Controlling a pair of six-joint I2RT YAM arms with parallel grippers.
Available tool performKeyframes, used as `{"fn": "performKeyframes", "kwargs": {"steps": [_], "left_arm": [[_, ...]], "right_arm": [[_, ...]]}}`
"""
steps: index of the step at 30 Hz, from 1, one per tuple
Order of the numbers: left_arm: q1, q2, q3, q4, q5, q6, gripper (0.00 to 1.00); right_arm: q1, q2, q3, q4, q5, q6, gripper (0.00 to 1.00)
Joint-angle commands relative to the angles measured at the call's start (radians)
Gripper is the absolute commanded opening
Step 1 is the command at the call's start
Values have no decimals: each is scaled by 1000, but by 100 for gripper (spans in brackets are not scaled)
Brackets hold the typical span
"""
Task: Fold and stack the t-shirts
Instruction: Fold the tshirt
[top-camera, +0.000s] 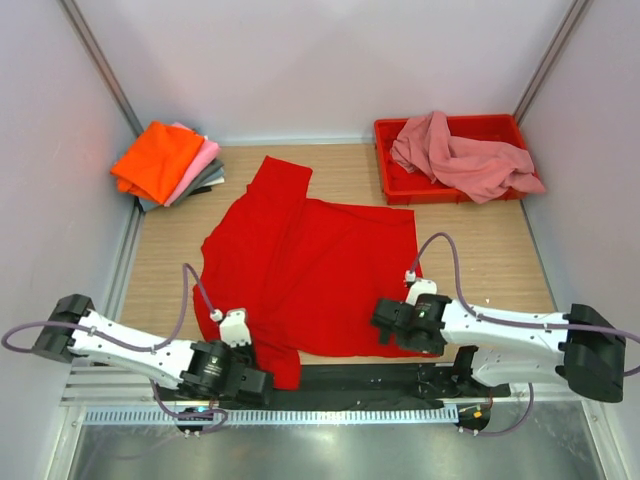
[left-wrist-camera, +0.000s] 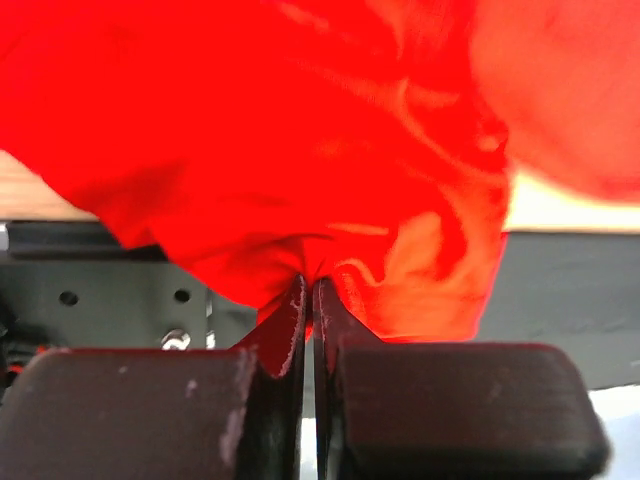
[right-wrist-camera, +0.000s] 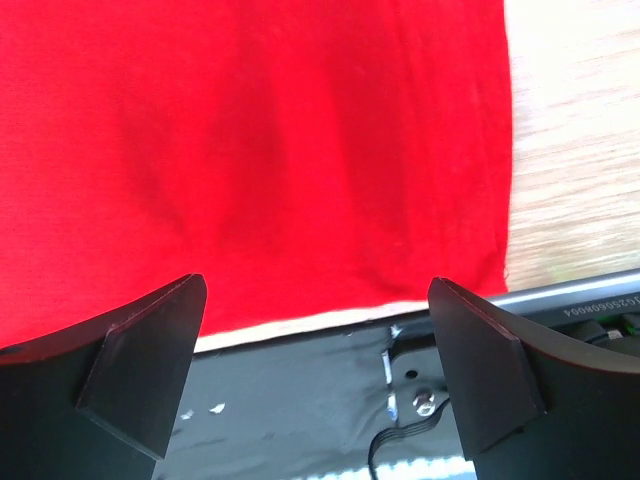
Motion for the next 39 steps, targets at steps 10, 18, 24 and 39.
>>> {"fn": "performKeyframes", "kwargs": {"steps": [10,18,24,39], "left_arm": [[534,-102,20,212,12,508,0],[868,39,37,470,271,897,0],[1000,105,23,563,374,972,0],[1043,2,23,438,392,966,0]], "right_arm": [[-515,-62,145,-121,-121,-313,100],[-556,-227,-5,-153,-403,-132,95],[-543,-236,-134,-87,-485,-81,88],[-540,-121,-135,52,-389,-144,38]]}}
